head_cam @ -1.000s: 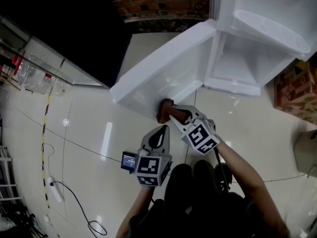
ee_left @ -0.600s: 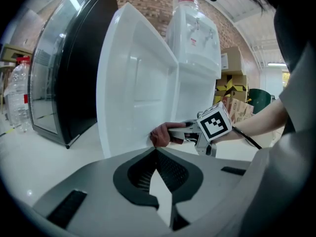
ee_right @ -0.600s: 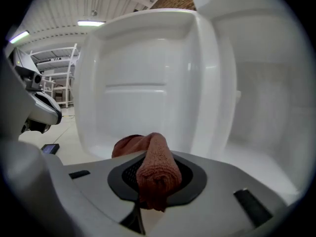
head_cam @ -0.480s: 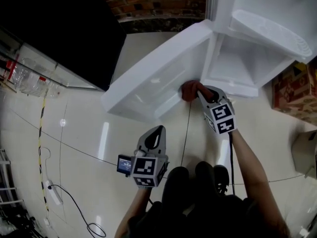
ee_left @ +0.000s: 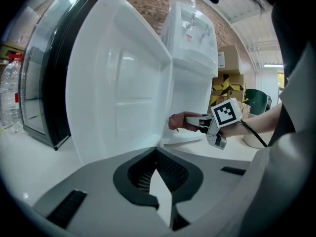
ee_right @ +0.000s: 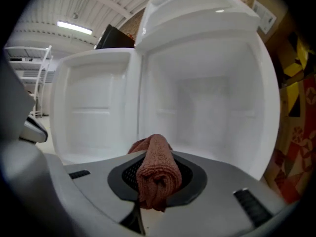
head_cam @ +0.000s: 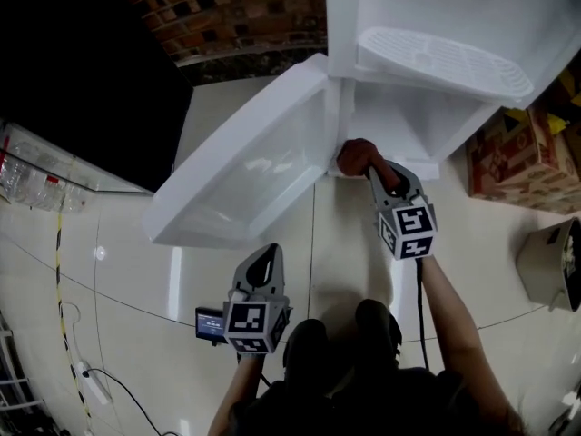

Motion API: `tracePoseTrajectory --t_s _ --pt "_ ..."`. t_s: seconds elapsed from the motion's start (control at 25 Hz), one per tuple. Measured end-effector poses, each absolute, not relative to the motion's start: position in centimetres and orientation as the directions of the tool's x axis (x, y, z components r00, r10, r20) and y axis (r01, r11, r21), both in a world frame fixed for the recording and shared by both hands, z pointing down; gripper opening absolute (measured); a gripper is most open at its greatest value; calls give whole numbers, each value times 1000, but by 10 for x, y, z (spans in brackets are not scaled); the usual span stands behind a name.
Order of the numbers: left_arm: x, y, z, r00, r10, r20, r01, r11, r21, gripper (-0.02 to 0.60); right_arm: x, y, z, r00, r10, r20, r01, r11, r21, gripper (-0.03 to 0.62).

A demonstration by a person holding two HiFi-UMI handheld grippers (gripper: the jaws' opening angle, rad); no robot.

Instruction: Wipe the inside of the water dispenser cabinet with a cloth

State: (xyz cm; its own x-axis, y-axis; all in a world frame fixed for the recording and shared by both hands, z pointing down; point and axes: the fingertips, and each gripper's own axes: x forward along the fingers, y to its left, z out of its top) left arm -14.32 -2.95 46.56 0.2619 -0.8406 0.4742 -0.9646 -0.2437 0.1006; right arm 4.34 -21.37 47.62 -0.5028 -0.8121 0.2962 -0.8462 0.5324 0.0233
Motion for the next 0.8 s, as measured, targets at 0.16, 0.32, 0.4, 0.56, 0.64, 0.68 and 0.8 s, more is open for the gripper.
tracePoseTrajectory --t_s 0.16,0.32,0.4,0.56,0.64,0.68,0.8 --pt "-139 -40 466 266 -834 483 -963 -257 86 -20 79 -261 480 -406 -855 322 -904 428 -3 89" --pt "-133 -46 466 279 -822 496 -956 -288 60 -20 63 -301 466 -445 -848 286 -888 459 -23 89" --pt "-132 -48 467 281 -815 508 -953 -298 50 -20 45 -319 463 -477 -834 279 -871 492 -19 89" --pt "-139 -49 467 268 -807 526 -954 -299 27 -20 21 -339 485 -487 -804 340 -858 514 -13 89" --pt "-144 -50 466 253 -811 528 -959 -284 24 -20 28 -341 504 -456 -799 392 -871 491 -10 89" --pt "-146 -50 465 248 -813 527 -960 -278 23 -20 37 -343 510 -429 -804 411 -885 465 -14 89" --pt "-149 -53 464 243 -817 523 -962 -272 21 -20 76 -352 514 -329 -840 432 -936 350 -31 87"
